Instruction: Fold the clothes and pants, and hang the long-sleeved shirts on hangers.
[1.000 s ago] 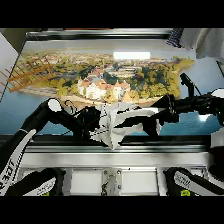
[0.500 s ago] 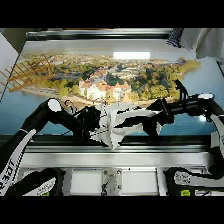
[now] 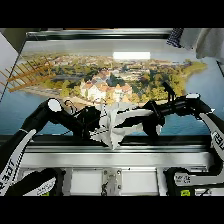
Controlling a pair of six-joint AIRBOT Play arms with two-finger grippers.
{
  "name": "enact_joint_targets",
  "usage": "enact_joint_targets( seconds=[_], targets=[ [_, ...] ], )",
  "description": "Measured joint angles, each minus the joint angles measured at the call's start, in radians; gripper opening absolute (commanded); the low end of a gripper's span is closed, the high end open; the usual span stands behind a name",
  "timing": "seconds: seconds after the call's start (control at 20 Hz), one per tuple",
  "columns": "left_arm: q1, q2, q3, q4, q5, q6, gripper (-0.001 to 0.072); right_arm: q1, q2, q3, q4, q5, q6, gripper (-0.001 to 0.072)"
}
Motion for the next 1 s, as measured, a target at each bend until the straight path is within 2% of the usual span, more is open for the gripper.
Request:
enact_joint_targets(
  seconds=[1.0],
  targets=[
    [0.0,0.0,-0.001,0.002,-0.002,0.0,0.0014,0.039,-0.002,0.0,0.018,-0.015,0.0,0.0621]
  ],
)
